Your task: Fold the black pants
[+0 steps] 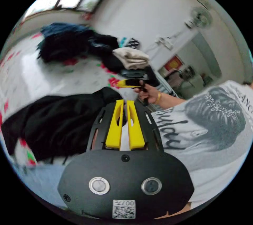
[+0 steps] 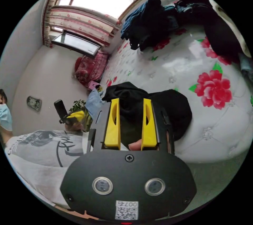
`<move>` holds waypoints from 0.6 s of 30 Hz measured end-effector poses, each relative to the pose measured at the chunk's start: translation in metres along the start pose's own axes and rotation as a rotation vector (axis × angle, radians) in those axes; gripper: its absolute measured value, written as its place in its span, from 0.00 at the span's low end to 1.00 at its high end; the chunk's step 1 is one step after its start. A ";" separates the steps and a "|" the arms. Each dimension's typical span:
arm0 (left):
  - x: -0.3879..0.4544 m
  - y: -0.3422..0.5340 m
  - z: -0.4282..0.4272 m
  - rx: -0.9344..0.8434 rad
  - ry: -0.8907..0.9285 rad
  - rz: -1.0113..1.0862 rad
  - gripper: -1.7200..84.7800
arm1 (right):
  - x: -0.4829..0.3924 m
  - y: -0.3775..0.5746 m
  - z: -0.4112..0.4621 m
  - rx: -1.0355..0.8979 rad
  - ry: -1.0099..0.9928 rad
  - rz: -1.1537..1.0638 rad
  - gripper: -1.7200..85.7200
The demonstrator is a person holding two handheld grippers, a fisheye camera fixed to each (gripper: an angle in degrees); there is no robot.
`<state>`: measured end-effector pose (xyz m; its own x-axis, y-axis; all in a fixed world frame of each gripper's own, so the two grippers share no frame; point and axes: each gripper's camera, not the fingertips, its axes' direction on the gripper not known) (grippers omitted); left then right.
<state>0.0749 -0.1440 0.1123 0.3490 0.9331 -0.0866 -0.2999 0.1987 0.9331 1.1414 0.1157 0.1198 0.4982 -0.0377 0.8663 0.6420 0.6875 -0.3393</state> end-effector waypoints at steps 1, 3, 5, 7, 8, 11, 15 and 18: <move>-0.025 0.017 -0.006 0.017 -0.068 -0.143 0.04 | 0.006 0.003 -0.002 -0.014 0.042 -0.004 0.15; -0.057 0.047 -0.015 0.051 -0.202 -0.341 0.04 | 0.011 0.005 0.000 -0.039 0.115 -0.022 0.15; -0.083 0.076 -0.019 0.050 -0.340 -0.517 0.04 | 0.012 0.003 0.008 -0.083 0.185 -0.076 0.15; -0.109 0.105 -0.016 0.018 -0.434 -0.672 0.02 | 0.009 -0.001 0.020 -0.136 0.238 -0.137 0.15; -0.114 0.111 -0.012 -0.007 -0.466 -0.690 0.02 | 0.005 -0.004 0.030 -0.179 0.274 -0.188 0.15; -0.134 0.143 0.010 -0.157 -0.603 -0.698 0.01 | 0.001 -0.008 0.061 -0.281 0.312 -0.284 0.14; -0.151 0.172 -0.025 -0.336 -0.900 -0.868 0.01 | 0.011 0.003 0.112 -0.477 0.258 -0.299 0.13; -0.161 0.219 -0.092 -0.312 -1.019 -1.135 0.01 | 0.005 0.024 0.145 -0.617 0.173 -0.373 0.13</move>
<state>-0.1288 -0.2231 0.2985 0.9073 -0.3086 -0.2856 0.4087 0.8065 0.4272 1.0752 0.2371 0.1688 0.2345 -0.3377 0.9116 0.9721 0.0761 -0.2219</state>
